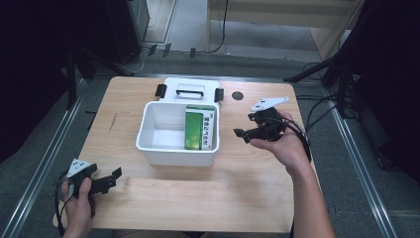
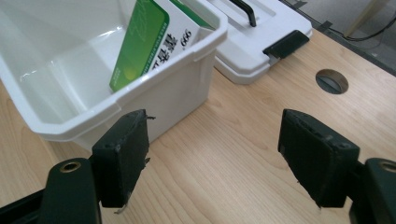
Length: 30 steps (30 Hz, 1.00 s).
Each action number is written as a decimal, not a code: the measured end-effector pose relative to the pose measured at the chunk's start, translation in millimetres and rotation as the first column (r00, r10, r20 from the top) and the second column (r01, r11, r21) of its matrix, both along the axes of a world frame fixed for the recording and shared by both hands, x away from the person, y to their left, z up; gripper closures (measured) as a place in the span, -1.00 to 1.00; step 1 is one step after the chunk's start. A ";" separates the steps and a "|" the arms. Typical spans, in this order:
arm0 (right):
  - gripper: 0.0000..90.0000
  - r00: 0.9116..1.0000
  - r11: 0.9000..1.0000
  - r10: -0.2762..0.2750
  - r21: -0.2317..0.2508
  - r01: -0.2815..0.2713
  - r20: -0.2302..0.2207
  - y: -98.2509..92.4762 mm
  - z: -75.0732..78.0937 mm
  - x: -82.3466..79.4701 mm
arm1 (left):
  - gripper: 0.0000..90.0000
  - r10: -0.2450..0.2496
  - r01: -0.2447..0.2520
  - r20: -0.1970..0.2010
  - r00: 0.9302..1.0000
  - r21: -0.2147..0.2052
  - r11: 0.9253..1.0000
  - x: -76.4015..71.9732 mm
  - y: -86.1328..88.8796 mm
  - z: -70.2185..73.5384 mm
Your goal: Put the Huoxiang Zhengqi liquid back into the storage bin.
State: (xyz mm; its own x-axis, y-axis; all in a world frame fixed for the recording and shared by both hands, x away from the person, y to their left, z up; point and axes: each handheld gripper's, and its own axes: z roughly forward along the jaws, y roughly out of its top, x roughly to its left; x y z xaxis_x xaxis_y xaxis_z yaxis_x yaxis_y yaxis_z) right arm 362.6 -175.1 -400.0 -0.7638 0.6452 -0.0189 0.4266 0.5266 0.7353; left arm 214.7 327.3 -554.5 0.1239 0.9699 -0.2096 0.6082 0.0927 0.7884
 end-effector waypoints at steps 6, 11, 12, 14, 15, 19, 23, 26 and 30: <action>-0.42 0.998 0.998 -0.060 0.030 0.060 0.007 -15.0 -12.0 -4.1 | -0.92 0.000 0.000 0.001 1.000 0.001 1.000 0.0 -0.1 0.0; -0.41 0.992 0.990 -0.129 0.058 0.128 0.014 -28.6 -21.2 -7.9 | -0.92 0.001 -0.001 0.002 1.000 0.000 1.000 0.0 -0.1 0.0; -0.41 0.989 0.987 -0.145 0.068 0.144 0.018 -31.8 -23.2 -8.4 | -0.92 0.002 -0.002 0.000 1.000 -0.001 1.000 -0.1 -0.3 0.0; -0.41 0.983 0.980 -0.182 0.085 0.180 0.018 -38.7 -26.9 -10.2 | -0.92 0.003 -0.003 0.001 1.000 -0.001 1.000 -0.1 -0.4 0.0; -0.41 0.980 0.975 -0.199 0.100 0.196 0.014 -42.2 -28.8 -11.0 | -0.92 0.004 -0.004 0.002 1.000 -0.001 1.000 0.0 -0.5 -0.1; -0.41 0.971 0.963 -0.238 0.135 0.233 0.017 -55.0 -36.4 -15.4 | -0.92 0.004 -0.004 0.002 1.000 0.000 1.000 0.0 -0.6 -0.1; -0.41 0.960 0.951 -0.277 0.150 0.269 0.031 -67.5 -44.7 -21.0 | -0.92 0.004 -0.004 0.002 1.000 0.000 1.000 0.0 -0.5 -0.1; -0.42 0.952 0.943 -0.302 0.157 0.292 0.041 -76.6 -50.4 -25.9 | -0.92 0.005 -0.005 0.002 1.000 0.000 1.000 0.0 -0.6 -0.1; -0.42 0.940 0.930 -0.336 0.177 0.322 0.053 -88.9 -58.4 -32.1 | -0.92 0.005 -0.005 0.002 1.000 0.001 1.000 0.0 -0.7 -0.1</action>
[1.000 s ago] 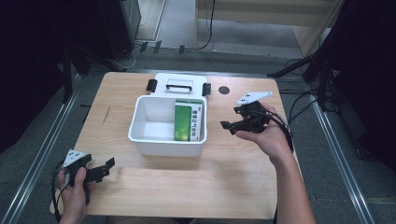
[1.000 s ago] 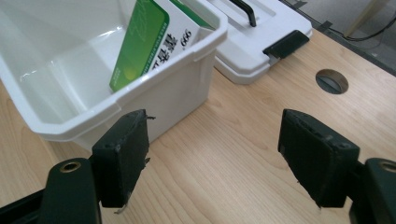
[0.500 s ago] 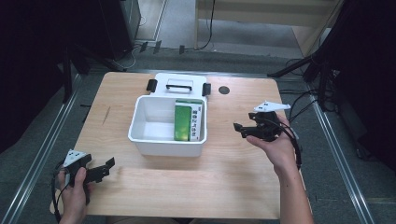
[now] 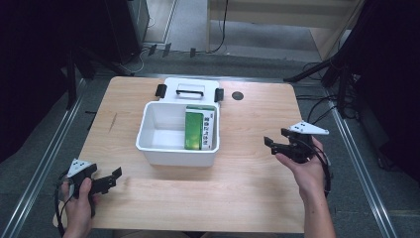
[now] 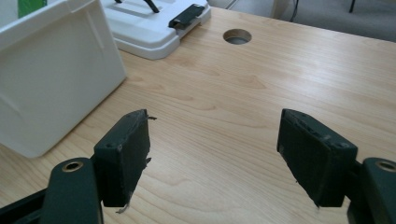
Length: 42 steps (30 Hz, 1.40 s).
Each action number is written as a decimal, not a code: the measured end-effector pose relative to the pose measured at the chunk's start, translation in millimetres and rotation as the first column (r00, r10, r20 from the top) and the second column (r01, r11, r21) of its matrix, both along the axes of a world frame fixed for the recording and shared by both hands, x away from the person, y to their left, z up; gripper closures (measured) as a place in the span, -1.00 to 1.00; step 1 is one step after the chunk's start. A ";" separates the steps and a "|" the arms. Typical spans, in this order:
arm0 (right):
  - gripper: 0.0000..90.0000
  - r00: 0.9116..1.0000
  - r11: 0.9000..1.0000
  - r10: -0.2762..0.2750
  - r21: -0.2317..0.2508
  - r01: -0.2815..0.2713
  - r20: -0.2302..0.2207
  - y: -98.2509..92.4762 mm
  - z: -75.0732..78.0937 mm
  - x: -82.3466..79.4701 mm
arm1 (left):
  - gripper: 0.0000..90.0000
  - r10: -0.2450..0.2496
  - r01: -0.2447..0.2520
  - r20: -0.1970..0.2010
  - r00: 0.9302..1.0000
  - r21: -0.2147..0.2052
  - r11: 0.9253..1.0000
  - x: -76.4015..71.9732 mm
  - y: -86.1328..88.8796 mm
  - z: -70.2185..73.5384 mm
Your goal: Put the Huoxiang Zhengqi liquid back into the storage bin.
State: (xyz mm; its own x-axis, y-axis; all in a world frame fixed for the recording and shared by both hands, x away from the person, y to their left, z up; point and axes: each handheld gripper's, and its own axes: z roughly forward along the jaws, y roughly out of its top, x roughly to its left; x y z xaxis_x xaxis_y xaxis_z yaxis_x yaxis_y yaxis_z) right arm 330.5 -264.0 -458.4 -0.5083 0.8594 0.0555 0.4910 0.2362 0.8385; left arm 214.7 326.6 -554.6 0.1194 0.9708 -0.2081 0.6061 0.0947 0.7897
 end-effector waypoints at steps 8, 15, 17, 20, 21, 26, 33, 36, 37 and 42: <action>-0.42 0.999 0.999 -0.043 0.029 0.043 0.023 -17.9 -17.3 -12.4 | -0.92 0.000 0.000 -0.001 1.000 0.001 1.000 0.0 0.0 0.1; -0.43 0.997 0.997 -0.068 0.039 0.067 0.036 -28.3 -33.2 -24.3 | -0.92 0.001 -0.001 -0.001 1.000 0.000 1.000 -0.1 0.0 0.1; -0.43 0.996 0.996 -0.077 0.043 0.075 0.043 -31.0 -37.1 -27.4 | -0.92 0.000 0.000 -0.001 1.000 0.001 1.000 -0.1 0.0 0.1; -0.42 0.993 0.994 -0.101 0.055 0.098 0.061 -36.5 -43.6 -33.1 | -0.92 0.000 0.000 -0.001 1.000 0.000 1.000 -0.1 0.2 0.1; -0.42 0.992 0.993 -0.109 0.059 0.105 0.069 -38.4 -45.4 -34.8 | -0.92 0.000 0.000 -0.001 1.000 0.000 1.000 -0.1 0.2 0.1; -0.41 0.986 0.989 -0.137 0.072 0.131 0.090 -45.6 -53.7 -43.7 | -0.92 0.002 -0.002 0.000 1.000 -0.001 1.000 0.0 0.0 0.0; -0.38 0.979 0.983 -0.179 0.069 0.172 0.103 -55.7 -76.0 -60.9 | -0.92 0.000 0.000 -0.002 1.000 0.002 1.000 -0.1 0.3 0.1; -0.37 0.971 0.976 -0.205 0.095 0.193 0.127 -59.3 -85.4 -68.5 | -0.92 0.000 0.000 -0.003 1.000 0.002 1.000 0.0 0.2 0.1; -0.37 0.969 0.975 -0.210 0.102 0.197 0.131 -59.7 -86.3 -70.2 | -0.92 0.000 0.000 -0.003 1.000 0.003 1.000 0.0 0.1 0.1; -0.36 0.970 0.965 -0.217 0.171 0.197 0.107 -61.6 -86.8 -73.7 | -0.92 -0.005 0.005 -0.008 1.000 0.007 1.000 0.6 0.2 0.0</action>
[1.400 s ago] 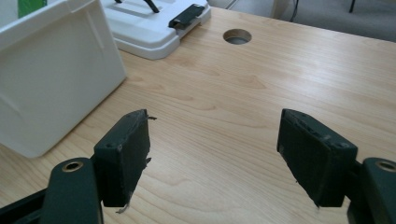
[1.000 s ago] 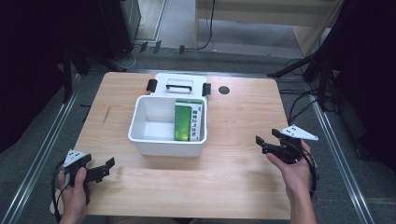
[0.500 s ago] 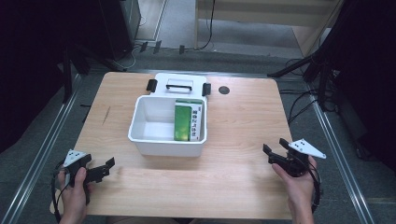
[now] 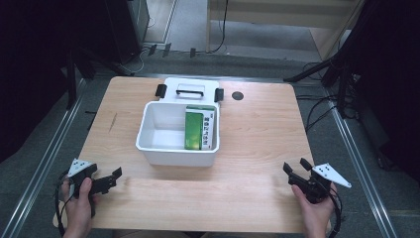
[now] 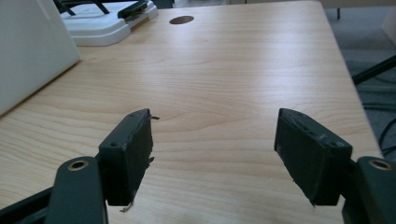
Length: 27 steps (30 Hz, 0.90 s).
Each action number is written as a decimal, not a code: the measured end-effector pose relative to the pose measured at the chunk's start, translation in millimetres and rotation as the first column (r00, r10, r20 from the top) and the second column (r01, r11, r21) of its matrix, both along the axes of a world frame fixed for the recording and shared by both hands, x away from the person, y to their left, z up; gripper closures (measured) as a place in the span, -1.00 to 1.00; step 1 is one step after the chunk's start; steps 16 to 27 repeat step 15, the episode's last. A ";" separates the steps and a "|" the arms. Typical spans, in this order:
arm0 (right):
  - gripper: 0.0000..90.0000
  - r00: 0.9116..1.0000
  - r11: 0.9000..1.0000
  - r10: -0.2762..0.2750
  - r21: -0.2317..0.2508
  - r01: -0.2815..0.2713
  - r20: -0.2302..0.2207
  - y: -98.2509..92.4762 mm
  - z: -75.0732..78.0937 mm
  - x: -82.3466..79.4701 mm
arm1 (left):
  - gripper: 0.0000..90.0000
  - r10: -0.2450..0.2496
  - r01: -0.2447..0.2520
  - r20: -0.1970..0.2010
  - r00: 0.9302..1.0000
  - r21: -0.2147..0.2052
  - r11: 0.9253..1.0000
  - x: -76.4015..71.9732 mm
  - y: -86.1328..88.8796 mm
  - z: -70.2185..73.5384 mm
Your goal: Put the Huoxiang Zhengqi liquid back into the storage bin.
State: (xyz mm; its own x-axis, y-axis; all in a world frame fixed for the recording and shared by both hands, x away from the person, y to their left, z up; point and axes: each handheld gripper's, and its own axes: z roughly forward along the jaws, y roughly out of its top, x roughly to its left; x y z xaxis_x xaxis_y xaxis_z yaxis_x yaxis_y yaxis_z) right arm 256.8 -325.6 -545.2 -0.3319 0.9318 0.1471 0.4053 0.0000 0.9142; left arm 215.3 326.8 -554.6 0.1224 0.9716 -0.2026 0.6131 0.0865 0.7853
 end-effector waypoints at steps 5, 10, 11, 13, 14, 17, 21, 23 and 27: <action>-0.33 0.998 0.998 0.040 0.040 -0.038 -0.056 7.0 -0.8 2.8 | -0.92 0.001 -0.001 0.002 1.000 -0.007 1.000 0.3 0.3 0.0; -0.53 0.997 1.000 -0.004 -0.017 0.003 -0.074 13.1 -0.8 2.0 | -0.92 -0.001 0.001 0.001 1.000 -0.007 1.000 0.5 0.4 0.0; -0.52 0.997 1.000 -0.004 -0.009 0.004 -0.074 12.6 -0.8 1.8 | -0.92 -0.001 0.001 0.001 1.000 -0.008 1.000 0.6 0.4 0.0; -0.52 0.998 1.000 0.002 0.006 -0.002 -0.068 11.4 -0.7 0.9 | -0.92 -0.002 0.002 0.002 1.000 -0.007 1.000 0.8 0.4 0.0; -0.55 0.998 1.000 0.003 0.008 -0.002 -0.068 11.2 -0.8 0.9 | -0.92 0.000 0.000 0.003 1.000 -0.008 1.000 0.9 0.3 -0.1; -0.58 0.997 1.000 0.000 0.011 0.001 -0.072 11.2 -0.8 0.9 | -0.92 0.000 0.000 0.002 1.000 -0.008 1.000 0.9 0.2 -0.1; -0.58 0.997 1.000 0.000 0.011 0.001 -0.072 11.2 -0.8 0.9 | -0.92 0.000 0.000 0.002 1.000 -0.008 1.000 0.9 0.2 -0.1; -0.58 0.997 1.000 0.000 0.011 0.001 -0.072 11.2 -0.8 0.9 | -0.92 0.000 0.000 0.002 1.000 -0.008 1.000 0.9 0.2 -0.1; -0.58 0.997 1.000 0.000 0.011 0.001 -0.072 11.2 -0.8 0.9 | -0.92 0.000 0.000 0.002 1.000 -0.008 1.000 0.9 0.2 -0.1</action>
